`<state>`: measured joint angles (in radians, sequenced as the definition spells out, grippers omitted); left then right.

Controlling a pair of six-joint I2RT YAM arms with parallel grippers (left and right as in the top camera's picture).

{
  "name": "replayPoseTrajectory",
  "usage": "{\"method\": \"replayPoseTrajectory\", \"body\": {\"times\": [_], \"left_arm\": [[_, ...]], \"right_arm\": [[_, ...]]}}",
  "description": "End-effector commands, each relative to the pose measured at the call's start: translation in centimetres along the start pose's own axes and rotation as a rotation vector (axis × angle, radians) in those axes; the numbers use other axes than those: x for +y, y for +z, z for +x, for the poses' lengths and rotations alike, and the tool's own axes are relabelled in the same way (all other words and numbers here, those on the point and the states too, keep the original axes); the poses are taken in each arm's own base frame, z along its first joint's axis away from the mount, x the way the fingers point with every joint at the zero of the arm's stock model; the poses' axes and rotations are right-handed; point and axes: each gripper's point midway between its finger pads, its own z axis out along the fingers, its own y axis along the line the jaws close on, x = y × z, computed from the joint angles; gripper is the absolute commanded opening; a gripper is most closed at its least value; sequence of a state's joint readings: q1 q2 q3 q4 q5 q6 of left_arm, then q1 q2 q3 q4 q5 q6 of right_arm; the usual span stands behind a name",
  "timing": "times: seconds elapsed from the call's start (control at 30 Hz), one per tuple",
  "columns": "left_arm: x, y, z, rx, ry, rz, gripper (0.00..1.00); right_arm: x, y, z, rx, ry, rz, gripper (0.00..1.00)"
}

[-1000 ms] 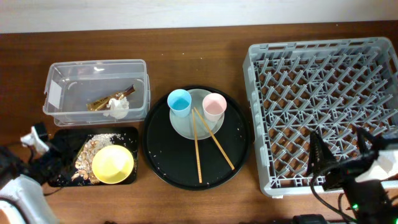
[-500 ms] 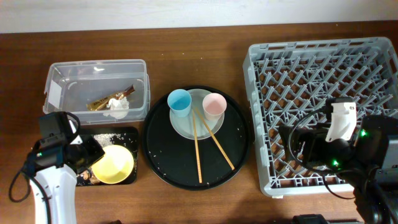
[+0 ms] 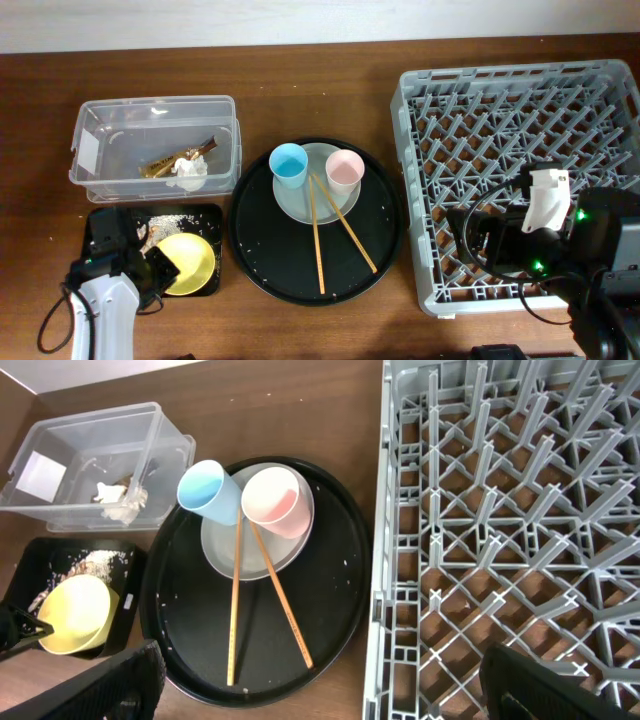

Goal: Sort waste into correct bins and load items into the dishwasher rack
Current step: 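Carry the empty yellow bowl toward the round tray center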

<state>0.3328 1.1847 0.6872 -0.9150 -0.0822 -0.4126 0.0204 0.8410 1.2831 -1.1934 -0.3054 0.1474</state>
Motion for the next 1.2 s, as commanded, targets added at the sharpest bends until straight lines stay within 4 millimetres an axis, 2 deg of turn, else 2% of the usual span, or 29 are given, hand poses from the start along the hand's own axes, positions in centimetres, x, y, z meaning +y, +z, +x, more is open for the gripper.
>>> {"method": "replayPoseTrajectory", "body": {"times": [0.0,0.03,0.1,0.23,0.3,0.4,0.5,0.53,0.57,0.63,0.67,0.8,0.97,1.1,1.17], "left_arm": [[-0.2,0.1,0.1,0.002,-0.002,0.007,0.18],[-0.2,0.1,0.0,0.0,-0.002,0.008,0.11],[-0.2,0.1,0.1,0.0,-0.002,0.008,0.04],[-0.2,0.0,0.0,-0.002,-0.002,0.008,0.01],[-0.5,-0.9,-0.9,-0.03,-0.004,0.021,0.01],[-1.4,-5.3,-3.7,-0.117,-0.012,0.061,0.01],[-1.8,-9.6,-5.1,-0.161,-0.014,0.089,0.01],[-2.1,-10.9,-5.1,-0.158,-0.012,0.112,0.01],[-2.9,-11.2,-4.6,-0.132,-0.006,0.161,0.01],[-6.4,-11.9,-2.5,-0.038,0.102,0.366,0.01],[-7.4,-12.2,-2.0,-0.02,0.134,0.414,0.0],[-10.0,-12.7,0.0,0.0,0.267,0.451,0.01],[-14.2,-12.9,2.1,0.0,0.414,0.498,0.01],[-15.1,-10.5,2.9,0.03,0.452,0.375,0.01],[-16.3,-9.3,3.5,0.06,0.492,0.36,0.0]], "right_arm": [[0.4,-0.5,-0.3,-0.012,-0.009,-0.011,0.99],[0.3,-0.5,-0.2,-0.009,-0.007,-0.003,0.99],[0.3,-0.5,-0.1,-0.004,-0.006,-0.003,0.99],[0.3,-0.5,-0.1,-0.007,-0.045,-0.003,0.99],[0.3,-0.5,-0.1,-0.007,-0.047,-0.003,0.99],[0.4,-0.5,-0.7,-0.028,-0.055,-0.007,1.0],[0.4,-0.5,-0.7,-0.031,-0.057,-0.007,1.0],[0.4,-0.5,-0.8,-0.034,-0.058,-0.007,1.0],[0.4,-0.5,-0.8,-0.035,-0.062,-0.007,1.0],[0.3,-0.3,-0.7,-0.021,-0.057,-0.005,1.0],[0.2,-0.1,-0.4,-0.004,-0.051,-0.003,1.0],[-0.4,1.4,1.6,0.135,-0.033,0.002,0.98],[0.4,3.4,3.0,0.275,-0.081,-0.094,0.93],[0.1,5.1,4.0,0.377,-0.091,-0.111,0.91],[0.9,6.1,4.4,0.42,-0.119,-0.137,0.9]]}}
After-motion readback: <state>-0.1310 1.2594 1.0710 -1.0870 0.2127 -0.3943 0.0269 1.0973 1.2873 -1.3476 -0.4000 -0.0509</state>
